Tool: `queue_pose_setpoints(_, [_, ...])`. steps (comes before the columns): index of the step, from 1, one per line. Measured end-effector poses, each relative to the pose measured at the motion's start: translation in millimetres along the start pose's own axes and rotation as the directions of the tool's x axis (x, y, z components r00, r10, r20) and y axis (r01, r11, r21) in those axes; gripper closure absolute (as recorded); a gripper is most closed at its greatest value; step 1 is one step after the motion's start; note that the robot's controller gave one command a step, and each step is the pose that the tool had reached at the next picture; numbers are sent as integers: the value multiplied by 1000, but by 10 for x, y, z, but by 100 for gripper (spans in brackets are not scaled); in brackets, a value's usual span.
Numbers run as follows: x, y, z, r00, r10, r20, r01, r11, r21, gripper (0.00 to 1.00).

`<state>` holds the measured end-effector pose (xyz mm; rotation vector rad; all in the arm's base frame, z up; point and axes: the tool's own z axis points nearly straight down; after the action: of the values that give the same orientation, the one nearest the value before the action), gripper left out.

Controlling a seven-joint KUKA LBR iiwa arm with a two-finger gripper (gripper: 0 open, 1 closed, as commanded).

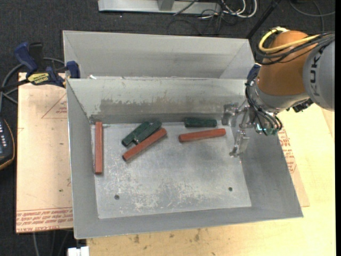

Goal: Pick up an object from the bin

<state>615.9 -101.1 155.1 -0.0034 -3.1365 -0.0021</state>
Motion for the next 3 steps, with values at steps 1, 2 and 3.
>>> queue_pose_setpoints(1, [-345,534,871,998,65,13,-65,998,-2,0])
queue_pose_setpoints(2, [-369,501,792,998,67,19,-67,998,0,100])
queue_pose_setpoints(3, [-173,314,-730,969,-246,16,246,969,6,100])
